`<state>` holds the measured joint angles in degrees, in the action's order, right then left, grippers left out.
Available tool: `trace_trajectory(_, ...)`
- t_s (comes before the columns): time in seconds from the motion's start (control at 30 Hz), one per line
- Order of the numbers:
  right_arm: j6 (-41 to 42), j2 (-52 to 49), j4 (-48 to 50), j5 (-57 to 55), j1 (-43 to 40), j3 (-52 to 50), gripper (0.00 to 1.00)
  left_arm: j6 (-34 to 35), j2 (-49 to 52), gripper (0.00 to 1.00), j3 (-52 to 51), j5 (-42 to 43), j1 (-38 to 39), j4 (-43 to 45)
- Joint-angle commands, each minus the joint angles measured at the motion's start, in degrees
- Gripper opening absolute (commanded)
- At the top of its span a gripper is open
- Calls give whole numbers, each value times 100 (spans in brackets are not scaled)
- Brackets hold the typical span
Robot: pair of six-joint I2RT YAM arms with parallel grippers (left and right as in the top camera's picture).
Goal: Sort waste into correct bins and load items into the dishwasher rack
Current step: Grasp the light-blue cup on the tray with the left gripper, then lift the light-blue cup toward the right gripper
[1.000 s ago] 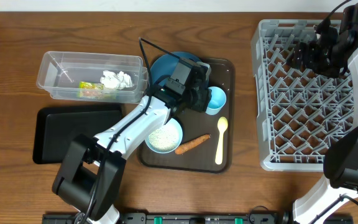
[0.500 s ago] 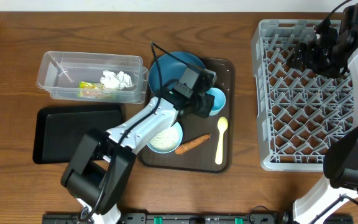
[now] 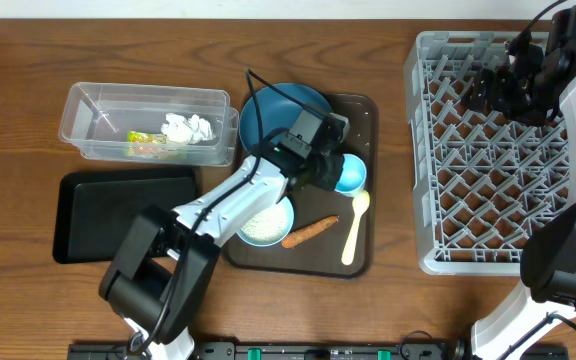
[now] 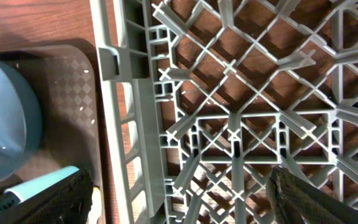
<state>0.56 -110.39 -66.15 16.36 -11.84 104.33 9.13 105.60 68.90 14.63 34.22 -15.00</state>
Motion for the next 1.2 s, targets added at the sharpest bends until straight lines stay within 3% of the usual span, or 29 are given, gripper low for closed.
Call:
trace_trajectory(0.0,-105,96,-9,-160,31,87,93,4,-525,8,7,-35,-328,-44)
trace_trajectory(0.03,-105,96,-7,-157,22,87,99,22,-660,9,13,-35,-431,-68)
trace_trajectory(0.27,-114,96,264,140,-17,87,99,765,-1665,11,11,79,-1513,-94)
trace_trajectory(0.5,-1921,96,461,3045,90,87,99,2009,-1550,10,11,3394,-2835,450)
trace_trajectory(0.67,-3112,96,393,4201,439,87,99,2057,-1067,8,11,5919,-3209,1718)
trace_trajectory(0.77,-3735,96,321,4542,737,87,99,2055,-831,7,11,6749,-3191,2356)
trace_trajectory(1.17,-5331,96,286,5012,2159,87,99,2122,-675,7,11,6933,-3126,2802)
